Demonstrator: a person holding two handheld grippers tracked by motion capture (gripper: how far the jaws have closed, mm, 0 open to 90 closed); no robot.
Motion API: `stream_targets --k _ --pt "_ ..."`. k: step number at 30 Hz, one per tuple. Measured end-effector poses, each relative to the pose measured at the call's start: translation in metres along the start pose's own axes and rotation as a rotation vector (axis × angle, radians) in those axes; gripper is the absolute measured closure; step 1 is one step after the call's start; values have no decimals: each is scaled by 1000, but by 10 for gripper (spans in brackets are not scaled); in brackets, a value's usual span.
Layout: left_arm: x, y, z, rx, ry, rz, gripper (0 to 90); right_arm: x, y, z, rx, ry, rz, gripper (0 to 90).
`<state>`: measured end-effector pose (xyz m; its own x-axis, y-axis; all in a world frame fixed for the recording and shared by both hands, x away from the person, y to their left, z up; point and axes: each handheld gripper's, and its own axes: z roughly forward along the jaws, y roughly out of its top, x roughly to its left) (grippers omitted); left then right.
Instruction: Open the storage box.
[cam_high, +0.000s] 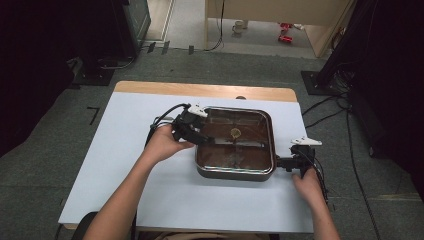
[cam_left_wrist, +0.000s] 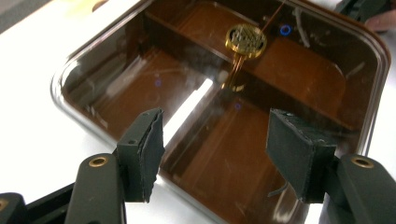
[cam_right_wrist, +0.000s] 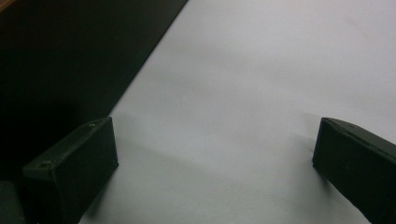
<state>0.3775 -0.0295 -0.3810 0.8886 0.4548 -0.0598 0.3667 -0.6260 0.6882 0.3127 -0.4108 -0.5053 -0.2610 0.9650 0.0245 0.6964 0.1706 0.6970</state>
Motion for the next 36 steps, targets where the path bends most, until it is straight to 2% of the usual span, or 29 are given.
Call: stream_targets --k 2,8,12,18,22,29,32,36 --pt "-4 5 7 -3 4 26 367 0 0 0 0 0 0 0" --pt "-4 13 21 -4 -6 29 371 0 0 0 0 0 1 0" --pt "-8 22 37 5 -18 60 375 0 0 0 -1 0 1 0" --pt "-12 27 51 4 -32 82 389 0 0 0 -1 -1 1 0" --pt "-13 27 58 -1 -20 91 397 0 0 0 -1 -2 0 0" --pt "-17 28 73 -1 -24 99 410 0 0 0 0 -1 0 0" --pt "-16 27 81 -10 -39 75 422 0 0 0 0 -1 0 0" --pt "-15 27 83 -26 -43 69 439 0 0 0 0 -1 0 0"
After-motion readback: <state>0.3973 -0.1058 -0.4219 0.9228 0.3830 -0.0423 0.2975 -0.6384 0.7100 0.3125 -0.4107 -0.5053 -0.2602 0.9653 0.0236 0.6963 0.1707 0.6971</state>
